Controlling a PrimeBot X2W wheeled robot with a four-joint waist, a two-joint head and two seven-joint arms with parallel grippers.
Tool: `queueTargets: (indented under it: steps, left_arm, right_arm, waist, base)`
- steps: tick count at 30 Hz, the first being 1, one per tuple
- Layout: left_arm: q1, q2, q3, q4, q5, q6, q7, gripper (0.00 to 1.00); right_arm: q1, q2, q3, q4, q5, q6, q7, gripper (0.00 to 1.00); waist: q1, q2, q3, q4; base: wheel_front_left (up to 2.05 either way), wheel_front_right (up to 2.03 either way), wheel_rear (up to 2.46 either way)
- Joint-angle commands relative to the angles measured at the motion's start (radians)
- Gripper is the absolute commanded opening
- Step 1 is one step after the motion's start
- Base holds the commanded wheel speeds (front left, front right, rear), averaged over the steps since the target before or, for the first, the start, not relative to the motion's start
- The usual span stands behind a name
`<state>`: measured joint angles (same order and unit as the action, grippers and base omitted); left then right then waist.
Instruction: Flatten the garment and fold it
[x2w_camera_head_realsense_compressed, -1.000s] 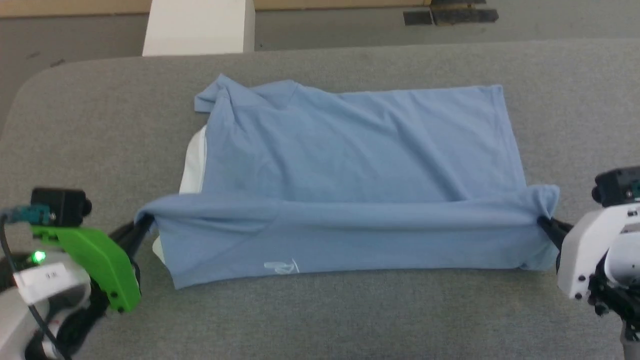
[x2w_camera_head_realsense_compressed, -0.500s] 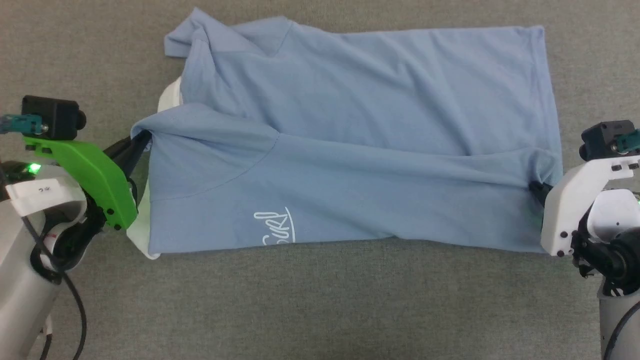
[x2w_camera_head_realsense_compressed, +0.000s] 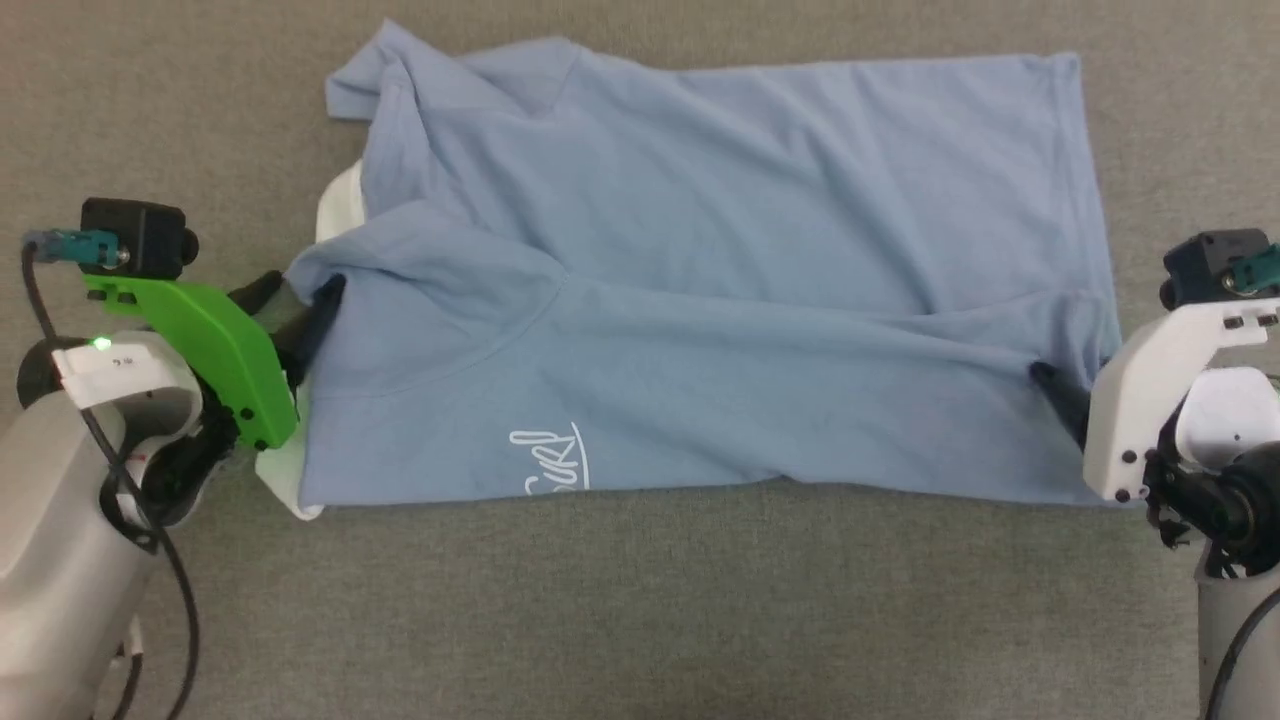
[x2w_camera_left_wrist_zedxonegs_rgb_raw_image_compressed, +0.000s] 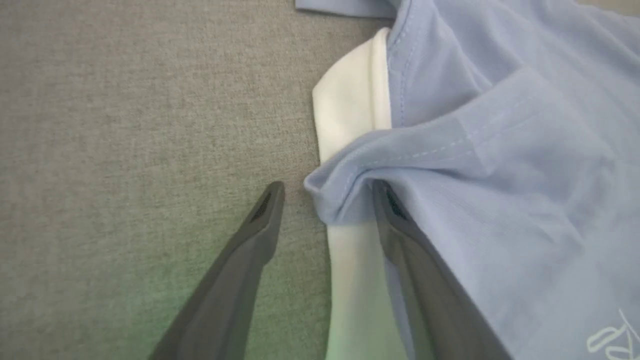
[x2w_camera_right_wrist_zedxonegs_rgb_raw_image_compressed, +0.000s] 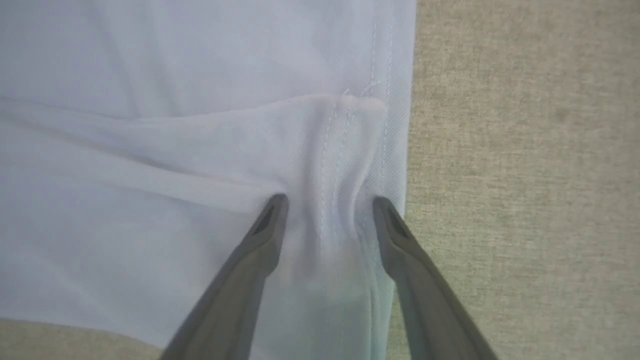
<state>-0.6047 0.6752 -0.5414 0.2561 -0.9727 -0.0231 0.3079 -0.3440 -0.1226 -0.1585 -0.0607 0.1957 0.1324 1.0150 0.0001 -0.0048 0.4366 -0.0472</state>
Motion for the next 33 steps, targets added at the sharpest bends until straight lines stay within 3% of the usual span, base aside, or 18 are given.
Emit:
queueTargets:
  steps: [1,10,17,21,29,33]
  left_arm:
    - [0.010,-0.007,0.004,-0.002,-0.009,0.011,-0.009,1.00]
    - [0.103,-0.016,0.088,-0.095,-0.058,0.085,-0.115,1.00]
    - [0.278,-0.008,0.158,-0.185,0.041,0.143,-0.418,1.00]
    - [0.398,-0.032,0.164,-0.194,0.087,0.159,-0.533,1.00]
    - [0.537,-0.109,0.191,-0.193,0.131,0.165,-0.567,1.00]
    - [0.543,-0.118,0.179,-0.190,0.152,0.165,-0.555,1.00]
  right_arm:
    - [0.022,-0.002,-0.014,0.008,0.015,-0.002,-0.015,1.00]
    - [0.071,-0.052,-0.079,-0.058,0.097,-0.002,-0.173,1.00]
    - [0.175,-0.092,-0.063,-0.091,0.141,-0.002,-0.445,1.00]
    - [0.253,-0.091,-0.053,-0.064,0.158,-0.002,-0.575,1.00]
    - [0.352,-0.077,-0.052,0.009,0.193,-0.002,-0.672,1.00]
    - [0.358,-0.080,-0.049,0.026,0.201,-0.002,-0.682,1.00]
  waist:
    - [-0.0001,0.0048,-0.071,0.006]
    - [-0.0001,0.0048,-0.245,0.007]
    - [-0.0001,0.0048,-0.314,0.003]
    - [-0.0001,0.0048,-0.335,0.004]
    - [-0.0001,0.0048,-0.357,0.013]
    - [-0.0001,0.0048,-0.361,0.014]
  base:
    - [0.00,0.00,0.00]
    - [0.00,0.00,0.00]
    - [0.00,0.00,0.00]
    - [0.00,0.00,0.00]
    - [0.00,0.00,0.00]
    - [0.00,0.00,0.00]
